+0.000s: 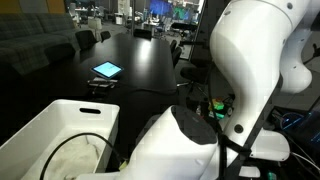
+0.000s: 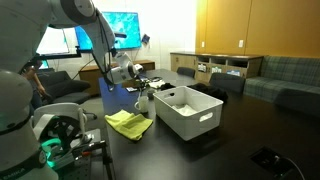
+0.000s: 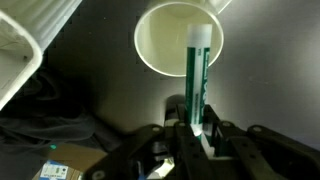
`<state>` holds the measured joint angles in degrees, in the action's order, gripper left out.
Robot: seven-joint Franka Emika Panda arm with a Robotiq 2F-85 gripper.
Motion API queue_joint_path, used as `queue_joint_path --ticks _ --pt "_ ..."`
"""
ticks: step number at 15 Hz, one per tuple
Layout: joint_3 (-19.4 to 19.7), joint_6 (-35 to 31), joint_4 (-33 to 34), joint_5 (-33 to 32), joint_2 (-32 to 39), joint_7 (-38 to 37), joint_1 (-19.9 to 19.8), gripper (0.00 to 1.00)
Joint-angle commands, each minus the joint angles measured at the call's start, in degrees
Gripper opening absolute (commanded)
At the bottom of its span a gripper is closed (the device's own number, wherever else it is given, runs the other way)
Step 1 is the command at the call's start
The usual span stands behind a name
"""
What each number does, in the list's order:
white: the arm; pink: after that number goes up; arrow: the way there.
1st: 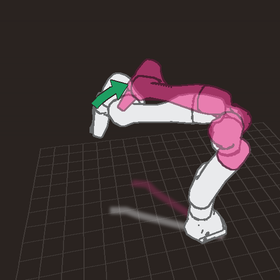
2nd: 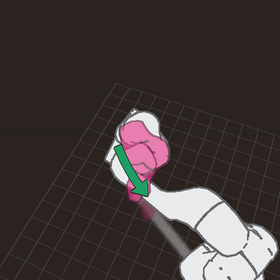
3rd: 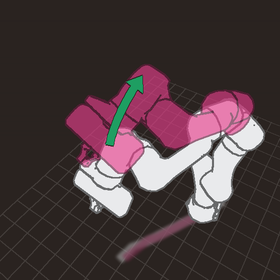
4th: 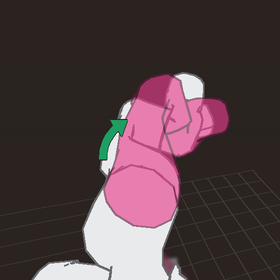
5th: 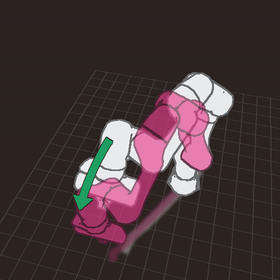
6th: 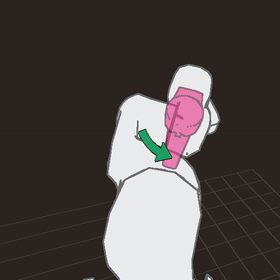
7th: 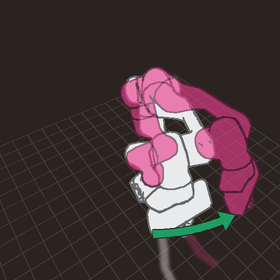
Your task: Pick up the cloths from the table and put them in the box, then pick up the marker and the seal tape put them in the cup
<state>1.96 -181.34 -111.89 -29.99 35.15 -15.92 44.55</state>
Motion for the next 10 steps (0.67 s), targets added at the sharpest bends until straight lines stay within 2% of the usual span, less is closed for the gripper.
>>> queue_joint_path --ticks 1,5,10 --pt "-1.15 -3.74 -0.53 -0.96 -0.15 1.92 -1.97 0.05" --pt "-4.05 -4.30 0.20 -0.61 0.66 3.65 -4.84 0.05" --pt "-10.42 -3.96 1.32 -0.28 2.49 5.93 -10.63 0.05"
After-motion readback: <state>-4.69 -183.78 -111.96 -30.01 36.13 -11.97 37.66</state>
